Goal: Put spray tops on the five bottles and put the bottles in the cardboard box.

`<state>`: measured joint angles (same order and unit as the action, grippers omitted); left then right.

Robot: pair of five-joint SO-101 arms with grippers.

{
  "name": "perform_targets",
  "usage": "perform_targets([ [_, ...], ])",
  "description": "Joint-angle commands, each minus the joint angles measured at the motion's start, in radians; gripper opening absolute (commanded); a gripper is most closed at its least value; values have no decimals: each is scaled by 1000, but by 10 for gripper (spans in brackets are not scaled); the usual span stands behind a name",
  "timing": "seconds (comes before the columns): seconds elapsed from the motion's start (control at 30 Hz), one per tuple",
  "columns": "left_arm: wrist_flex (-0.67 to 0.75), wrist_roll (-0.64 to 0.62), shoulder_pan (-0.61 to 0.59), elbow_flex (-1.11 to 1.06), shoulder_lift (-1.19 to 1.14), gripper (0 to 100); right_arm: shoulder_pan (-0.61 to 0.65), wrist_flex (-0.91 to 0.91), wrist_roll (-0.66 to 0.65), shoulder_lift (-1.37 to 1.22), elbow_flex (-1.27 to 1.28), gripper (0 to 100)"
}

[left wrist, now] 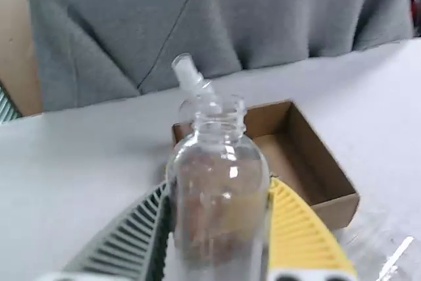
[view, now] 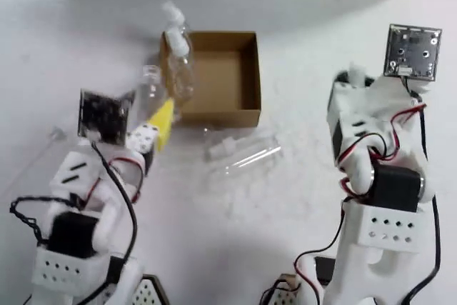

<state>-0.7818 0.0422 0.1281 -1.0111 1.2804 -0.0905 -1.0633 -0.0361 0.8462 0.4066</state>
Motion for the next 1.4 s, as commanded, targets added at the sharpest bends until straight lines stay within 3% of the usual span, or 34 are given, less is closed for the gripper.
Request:
perform_targets([
  [0.0, 103, -6, 111, -71, 127, 46, 84, 127, 58, 24, -20, 16],
  [0.3, 118, -11, 145, -250, 351, 46, 277, 140, 114, 93, -6, 16],
  [0.47, 118, -11, 137, -347, 496, 46, 404, 173, 109, 254, 140, 16],
  [0.73, 133, -12, 145, -419, 552, 46, 519, 570, 107, 335, 209, 15],
  [0.93, 146, -8, 134, -427, 552, 46, 633, 791, 107, 228, 117, 15],
  [1.17, 347, -5, 16, -585, 552, 46, 733, 796, 107, -35, -89, 15],
  [1.37, 474, -3, -4, -683, 547, 46, 760, 740, 107, -154, -184, 15],
])
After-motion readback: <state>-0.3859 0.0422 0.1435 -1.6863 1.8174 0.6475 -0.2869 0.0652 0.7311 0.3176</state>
